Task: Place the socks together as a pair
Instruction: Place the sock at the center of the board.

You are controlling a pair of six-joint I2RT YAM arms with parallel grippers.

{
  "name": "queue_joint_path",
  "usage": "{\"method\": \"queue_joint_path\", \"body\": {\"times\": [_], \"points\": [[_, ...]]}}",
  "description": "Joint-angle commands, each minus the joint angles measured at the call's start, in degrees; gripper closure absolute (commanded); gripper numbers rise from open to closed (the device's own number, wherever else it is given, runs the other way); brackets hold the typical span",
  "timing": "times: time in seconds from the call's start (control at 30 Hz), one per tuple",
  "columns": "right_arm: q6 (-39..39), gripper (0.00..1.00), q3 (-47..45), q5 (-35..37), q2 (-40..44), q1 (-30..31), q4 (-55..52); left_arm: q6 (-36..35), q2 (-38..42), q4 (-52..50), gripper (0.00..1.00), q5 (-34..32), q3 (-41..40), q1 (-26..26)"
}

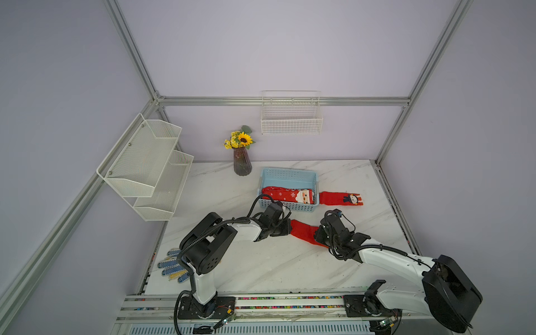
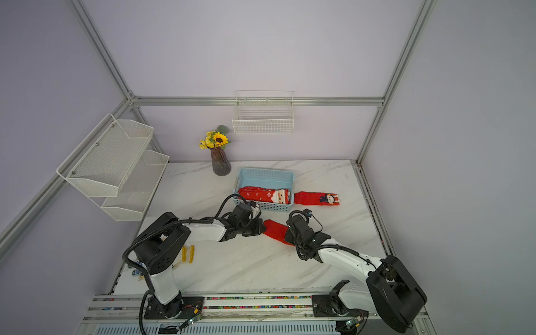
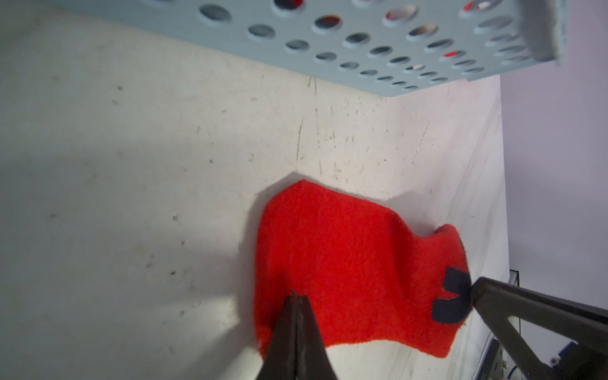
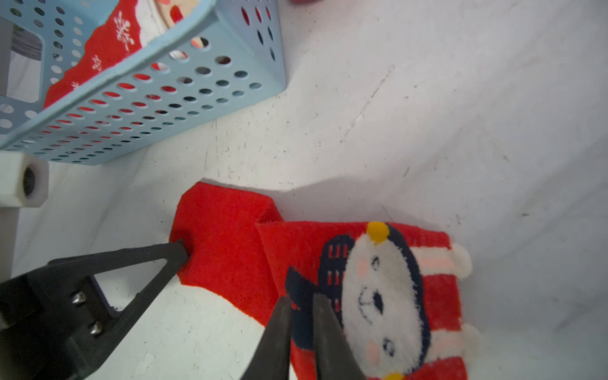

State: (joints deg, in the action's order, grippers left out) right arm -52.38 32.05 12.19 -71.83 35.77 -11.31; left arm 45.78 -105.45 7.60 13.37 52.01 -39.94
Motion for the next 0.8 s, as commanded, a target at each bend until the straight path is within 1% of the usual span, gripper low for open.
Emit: {"method": "queue_joint_path", "body": {"times": [0.0,0.13,0.3,0.37,0.43,0.5,0.57,0.63,0.77], "points": [[-0.4,0.82,1.4,-0.3,-1.7,-0.8,1.9,-1.6,-0.7,-2.3,0.99,-3.5,1.2,-0.4],[-0.5,0.82,0.4,0.3,-2.6,-1.6,2.0,-2.2,0.7,-2.7,1.0,-5.1,-2.0,-0.4],[0.2,0.82,-1.1,0.4,-3.8,-3.3,1.9,-2.2,5.3,-3.6,1.0,-8.5,-8.2,-0.4],[0.5,0.81,-1.7,-0.2,-4.7,-3.7,2.7,-1.8,6.7,-3.7,1.0,-8.7,-10.3,-0.3],[0.4,0.81,-2.8,-3.3,-5.2,-3.8,6.1,-2.4,7.4,-4.7,1.0,-7.6,-12.3,-0.3],[0.4,0.81,-4.1,-7.0,-6.0,-3.9,10.6,-2.3,8.8,-6.1,1.0,-8.6,-14.4,-0.3],[0.2,0.82,-4.2,-7.9,-6.3,-3.9,11.7,-1.8,10.9,-5.7,1.0,-7.8,-16.6,-0.4],[-0.3,0.82,-3.4,-7.3,-8.4,-3.9,10.3,-1.6,13.8,-5.8,1.0,-5.3,-18.2,-0.3],[0.2,0.82,-1.7,-3.3,-7.7,-4.0,5.6,-0.4,21.9,-7.8,1.0,-6.2,-21.5,-0.3]]}}
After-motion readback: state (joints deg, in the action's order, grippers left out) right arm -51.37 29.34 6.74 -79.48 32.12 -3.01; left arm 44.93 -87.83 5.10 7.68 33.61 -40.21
